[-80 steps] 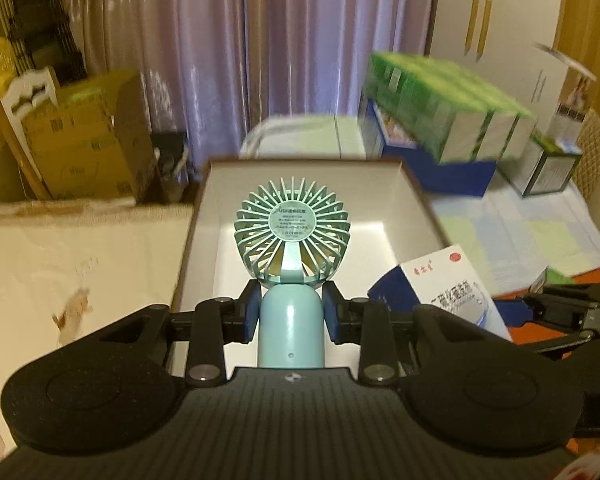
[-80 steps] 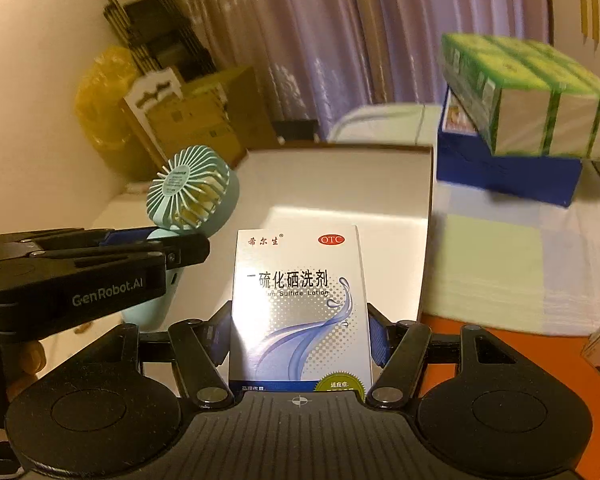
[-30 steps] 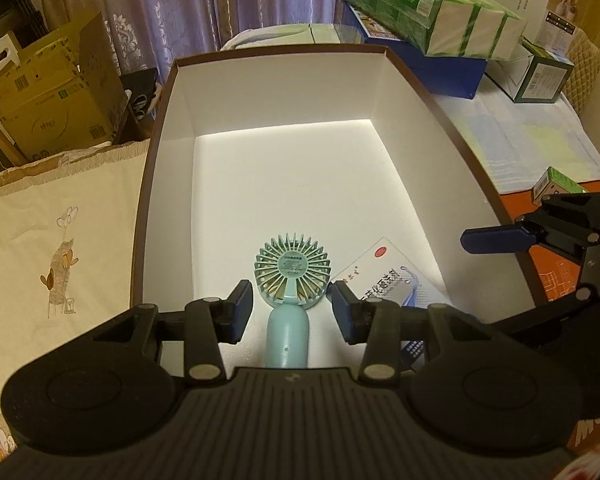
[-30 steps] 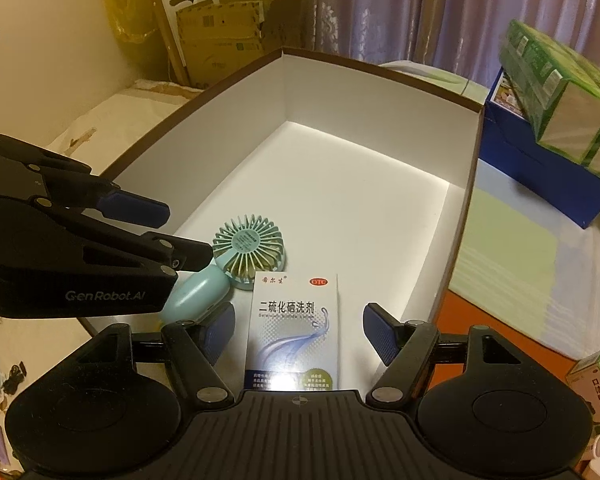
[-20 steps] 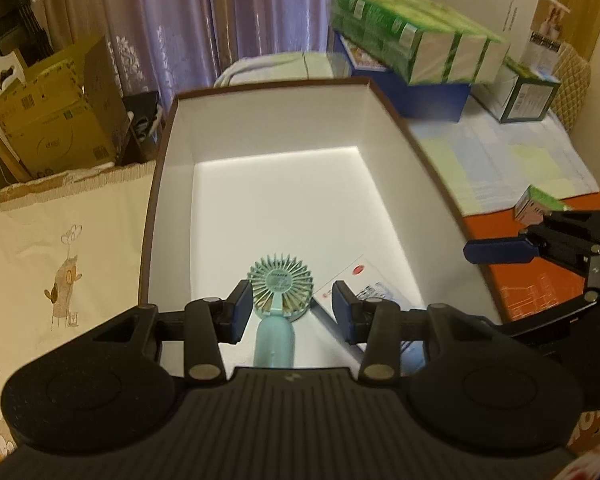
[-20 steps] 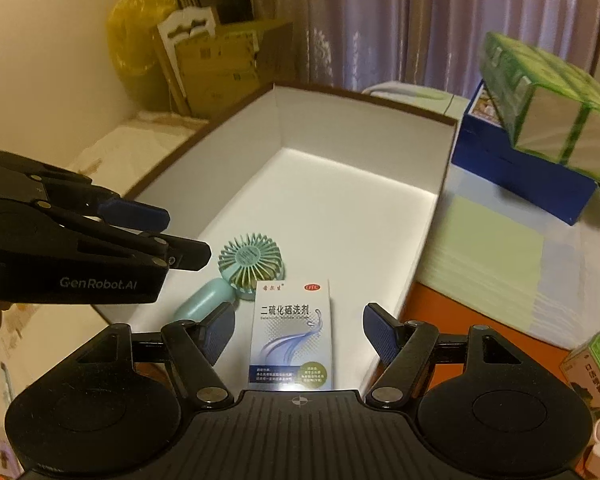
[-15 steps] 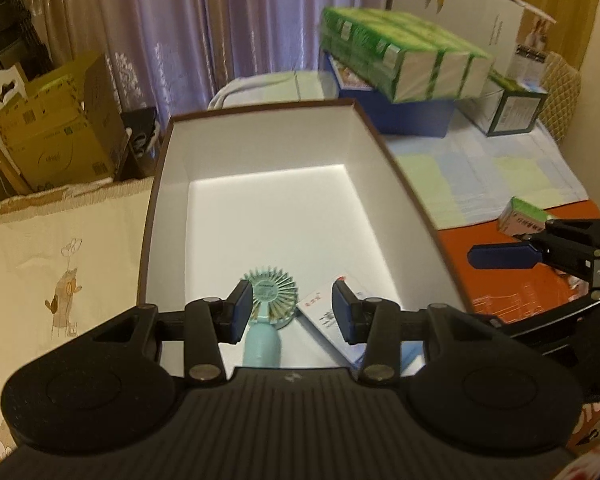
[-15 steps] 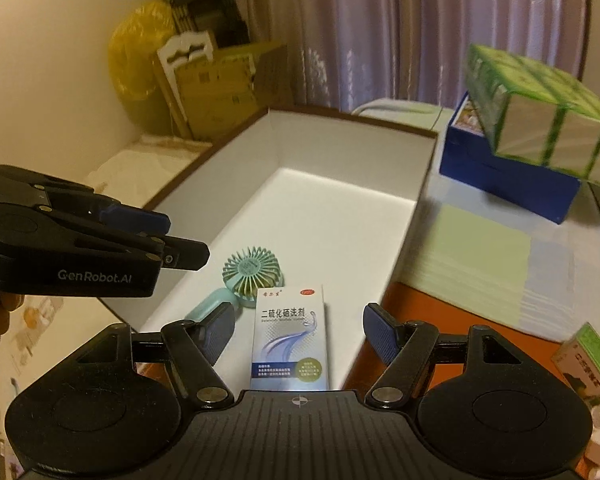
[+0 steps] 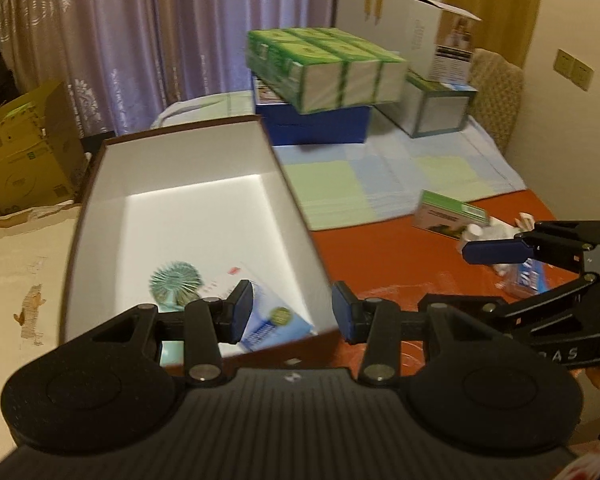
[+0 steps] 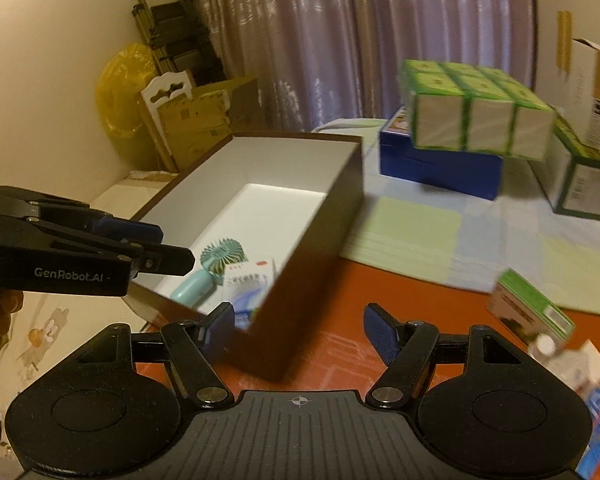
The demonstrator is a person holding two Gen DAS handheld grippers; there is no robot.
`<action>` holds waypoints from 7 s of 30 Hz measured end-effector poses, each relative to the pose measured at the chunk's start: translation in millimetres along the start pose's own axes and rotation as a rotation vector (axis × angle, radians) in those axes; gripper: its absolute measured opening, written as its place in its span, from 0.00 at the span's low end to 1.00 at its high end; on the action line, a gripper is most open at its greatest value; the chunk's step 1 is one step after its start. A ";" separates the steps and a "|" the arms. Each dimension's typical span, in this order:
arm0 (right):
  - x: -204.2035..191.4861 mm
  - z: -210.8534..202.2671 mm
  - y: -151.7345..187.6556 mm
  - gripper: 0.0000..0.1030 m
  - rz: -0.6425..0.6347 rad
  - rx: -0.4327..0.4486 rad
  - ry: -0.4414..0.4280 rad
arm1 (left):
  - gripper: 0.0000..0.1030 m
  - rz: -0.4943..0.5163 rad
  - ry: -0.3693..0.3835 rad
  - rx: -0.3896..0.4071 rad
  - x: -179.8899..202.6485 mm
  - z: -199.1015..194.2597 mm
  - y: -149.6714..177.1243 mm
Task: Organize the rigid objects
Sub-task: 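Withdraw both open tools from the shoebox back toward the remaining items, then grasp the blue hand cream tube with the right tool while the left tool grasps the blue floss case, then lift and carry the cream tube and floss case over the shoebox with both tools, then open the right tool releasing the tube into the shoebox while the left tool releases the floss case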
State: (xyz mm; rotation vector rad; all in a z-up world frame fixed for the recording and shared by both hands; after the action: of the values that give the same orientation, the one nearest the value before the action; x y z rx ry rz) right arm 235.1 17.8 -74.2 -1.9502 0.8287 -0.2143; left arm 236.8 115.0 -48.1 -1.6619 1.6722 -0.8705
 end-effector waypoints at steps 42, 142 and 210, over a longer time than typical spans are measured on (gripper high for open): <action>156.3 -127.4 87.5 0.67 0.241 -0.121 0.152 | 0.38 0.063 0.155 -0.173 178.2 48.5 54.4; 282.2 -133.6 176.7 0.39 0.313 -0.268 0.371 | 0.52 0.299 0.237 -0.283 274.4 146.4 107.4; -18.7 169.6 -38.0 0.31 0.096 -0.113 0.036 | 0.51 -0.038 -0.092 -0.070 -131.0 112.4 -16.7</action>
State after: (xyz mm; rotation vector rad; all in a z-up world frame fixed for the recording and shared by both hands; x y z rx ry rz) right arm 318.3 162.4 -126.2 -2.0113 0.9737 -0.1485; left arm 339.6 242.9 -104.2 -1.7587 1.6306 -0.7486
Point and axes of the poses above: each gripper's, at about its wrist camera, not at the fingertips, and z roughly the way its jaws point, x to its right, y to its underside, the point moved 10 cm from there along z, roughly the way its jaws point, and after that the axes turned 11 degrees about x, right-handed, at the moved point
